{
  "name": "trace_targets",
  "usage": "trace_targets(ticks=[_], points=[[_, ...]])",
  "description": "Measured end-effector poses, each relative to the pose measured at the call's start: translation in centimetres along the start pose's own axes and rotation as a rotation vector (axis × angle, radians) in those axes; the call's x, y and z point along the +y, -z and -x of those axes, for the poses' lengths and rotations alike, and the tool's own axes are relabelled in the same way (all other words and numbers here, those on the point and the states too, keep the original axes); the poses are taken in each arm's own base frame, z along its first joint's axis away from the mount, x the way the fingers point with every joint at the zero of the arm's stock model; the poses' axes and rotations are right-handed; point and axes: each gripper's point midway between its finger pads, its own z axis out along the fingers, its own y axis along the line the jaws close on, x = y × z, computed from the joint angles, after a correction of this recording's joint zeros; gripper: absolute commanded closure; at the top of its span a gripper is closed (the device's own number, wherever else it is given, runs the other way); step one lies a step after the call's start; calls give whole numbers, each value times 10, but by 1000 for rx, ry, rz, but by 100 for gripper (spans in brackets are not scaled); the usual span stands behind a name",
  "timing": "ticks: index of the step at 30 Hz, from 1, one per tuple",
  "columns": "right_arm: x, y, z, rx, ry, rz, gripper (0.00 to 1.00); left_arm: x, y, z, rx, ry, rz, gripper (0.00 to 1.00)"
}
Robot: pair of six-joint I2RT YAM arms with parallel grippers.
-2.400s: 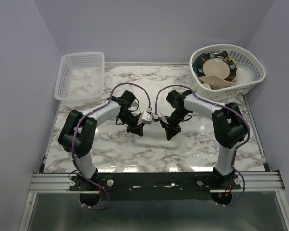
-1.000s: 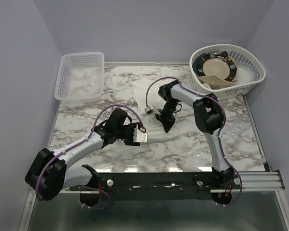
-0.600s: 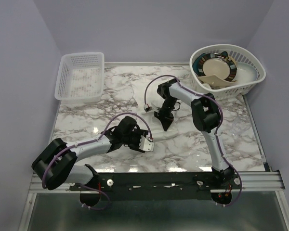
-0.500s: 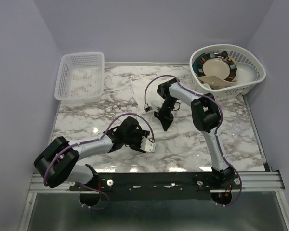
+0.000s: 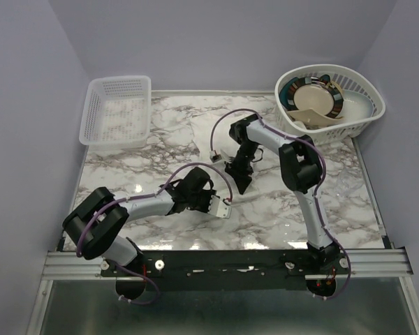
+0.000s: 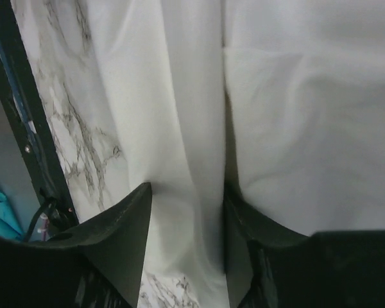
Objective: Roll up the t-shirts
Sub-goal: Roll the T-shirt to the center of the board.
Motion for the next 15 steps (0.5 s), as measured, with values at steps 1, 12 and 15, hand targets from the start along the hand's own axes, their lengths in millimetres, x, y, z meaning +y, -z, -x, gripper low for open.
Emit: trace_targets(ticks=[1,12,15], points=[[5,0,0,-9,-7,13,29,0,0,0,1,4,-3,100],[-9,97,-15,-319,29,-399,1,16,17,1,-31,133,-120,100],[27,108,-22,-387,159,-546,0,32,22,9,-78,194,-170,100]])
